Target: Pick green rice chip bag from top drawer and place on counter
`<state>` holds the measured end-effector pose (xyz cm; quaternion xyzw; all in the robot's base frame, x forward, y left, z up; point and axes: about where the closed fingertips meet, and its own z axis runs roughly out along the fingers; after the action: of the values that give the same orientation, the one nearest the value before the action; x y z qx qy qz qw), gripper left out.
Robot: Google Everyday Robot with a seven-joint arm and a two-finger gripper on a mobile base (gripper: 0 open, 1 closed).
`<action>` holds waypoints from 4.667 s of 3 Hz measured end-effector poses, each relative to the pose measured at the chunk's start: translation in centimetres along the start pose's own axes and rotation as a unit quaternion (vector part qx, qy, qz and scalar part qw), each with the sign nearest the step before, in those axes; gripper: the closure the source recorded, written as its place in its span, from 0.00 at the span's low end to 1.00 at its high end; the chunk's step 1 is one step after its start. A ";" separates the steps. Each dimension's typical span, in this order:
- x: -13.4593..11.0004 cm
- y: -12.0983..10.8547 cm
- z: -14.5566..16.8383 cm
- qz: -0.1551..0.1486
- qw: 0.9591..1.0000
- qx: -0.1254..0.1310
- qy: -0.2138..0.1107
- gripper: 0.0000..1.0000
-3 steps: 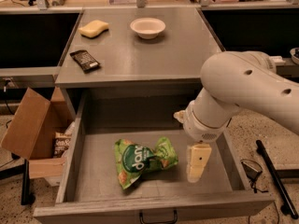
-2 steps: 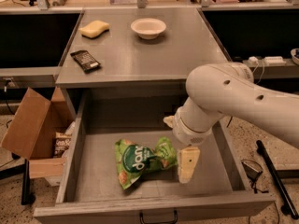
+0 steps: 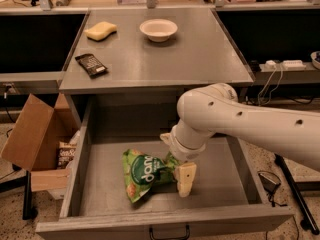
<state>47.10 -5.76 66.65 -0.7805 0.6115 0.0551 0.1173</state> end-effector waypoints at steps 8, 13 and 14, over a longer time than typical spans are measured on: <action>6.4 -5.9 -15.8 0.030 0.967 0.236 0.092 1.00; 2.9 -17.7 -26.1 0.100 0.931 0.344 -0.074 1.00; 3.8 -19.5 -24.1 0.105 0.936 0.326 -0.085 1.00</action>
Offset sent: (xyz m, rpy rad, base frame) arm 0.0310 0.0014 -0.0633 -0.0284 0.0122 -0.0111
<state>65.54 -10.96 91.35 -0.6234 0.6621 -0.0691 0.4102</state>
